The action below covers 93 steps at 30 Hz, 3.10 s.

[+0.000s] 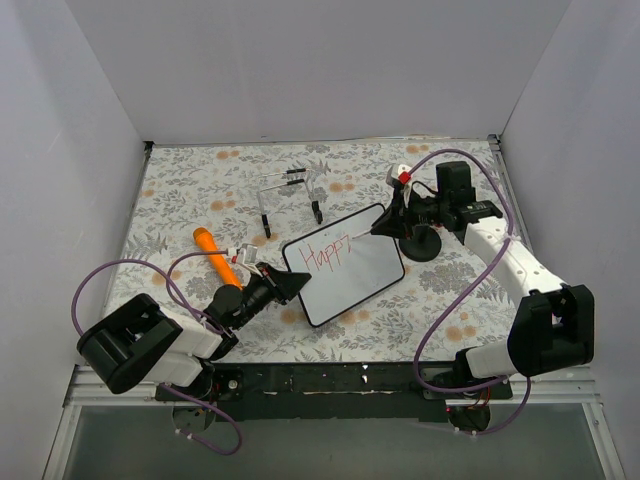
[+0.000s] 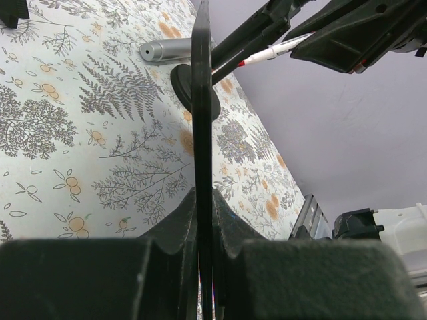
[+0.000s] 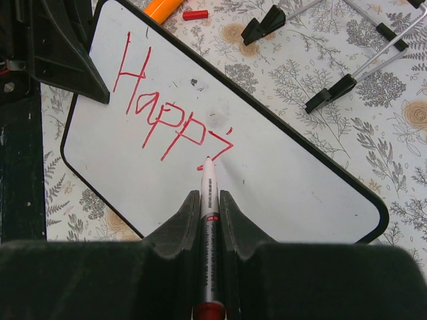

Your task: Write a sentence on the whiteboard

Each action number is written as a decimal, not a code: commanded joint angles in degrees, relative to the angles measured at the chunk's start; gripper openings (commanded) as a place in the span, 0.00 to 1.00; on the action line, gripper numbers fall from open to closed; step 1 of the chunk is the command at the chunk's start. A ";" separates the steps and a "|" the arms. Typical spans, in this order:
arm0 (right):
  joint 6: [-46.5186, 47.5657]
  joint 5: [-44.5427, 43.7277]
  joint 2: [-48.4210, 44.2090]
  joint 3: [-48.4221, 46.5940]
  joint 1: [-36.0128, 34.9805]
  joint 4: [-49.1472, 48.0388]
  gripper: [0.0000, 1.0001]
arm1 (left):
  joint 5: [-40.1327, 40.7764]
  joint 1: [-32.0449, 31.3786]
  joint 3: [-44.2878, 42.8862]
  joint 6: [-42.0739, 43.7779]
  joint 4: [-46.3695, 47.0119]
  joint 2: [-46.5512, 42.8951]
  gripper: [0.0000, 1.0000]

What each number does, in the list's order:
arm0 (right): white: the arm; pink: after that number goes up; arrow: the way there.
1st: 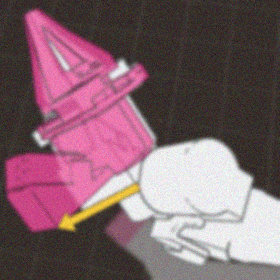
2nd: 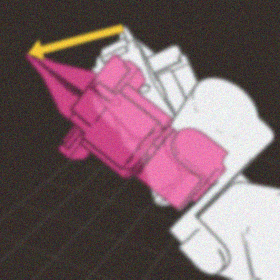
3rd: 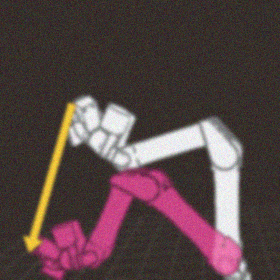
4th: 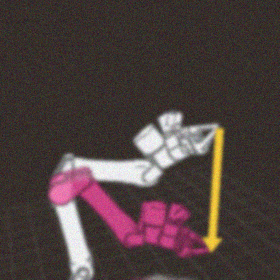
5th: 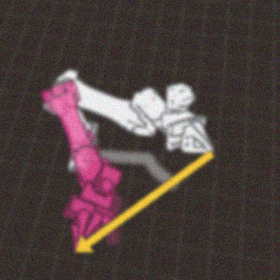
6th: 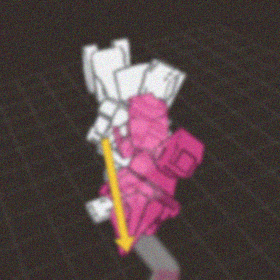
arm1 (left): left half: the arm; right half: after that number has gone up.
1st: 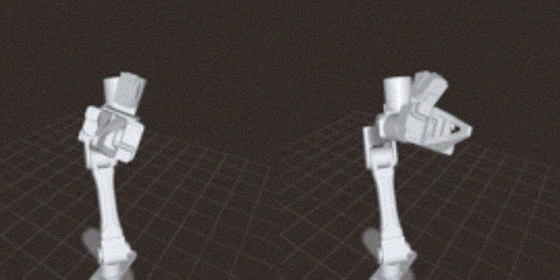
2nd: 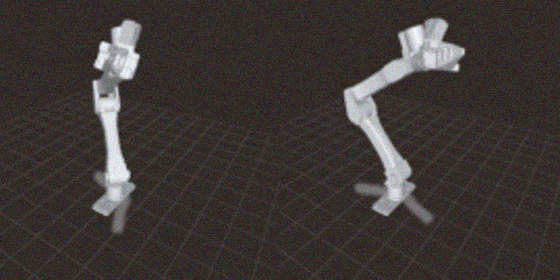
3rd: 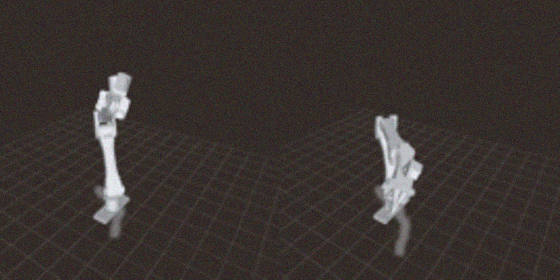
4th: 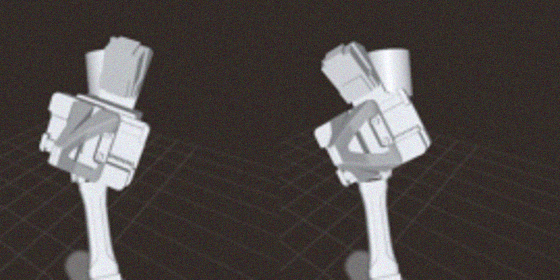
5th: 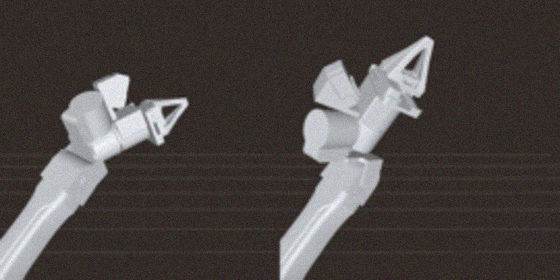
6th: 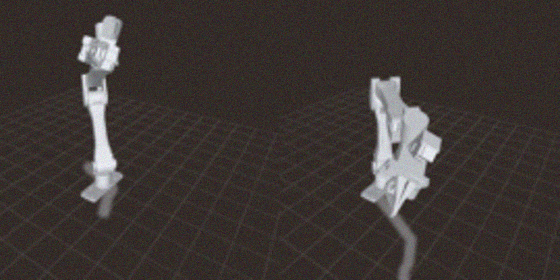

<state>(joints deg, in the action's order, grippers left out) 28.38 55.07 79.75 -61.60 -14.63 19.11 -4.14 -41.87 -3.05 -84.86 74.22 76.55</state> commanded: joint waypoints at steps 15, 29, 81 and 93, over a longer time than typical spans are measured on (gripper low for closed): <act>-0.34 0.13 1.46 1.75 0.83 -8.04 0.01 | -2.80 -0.41 1.20 2.06 9.54 -0.26 0.00; -3.16 -1.10 4.36 1.66 0.75 -9.71 0.01 | -3.07 -0.41 0.76 1.98 9.72 0.35 0.00; -5.18 -3.04 6.39 -3.26 1.27 -8.21 0.01 | -2.71 -0.41 1.20 1.98 10.07 0.35 0.00; -2.54 -3.92 6.30 -2.64 2.68 -4.53 0.01 | -2.71 -0.41 1.20 1.98 9.98 0.26 0.00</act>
<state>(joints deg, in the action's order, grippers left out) 23.97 52.97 85.62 -62.50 -12.78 13.63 -5.39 -41.87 -3.05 -85.34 74.63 77.32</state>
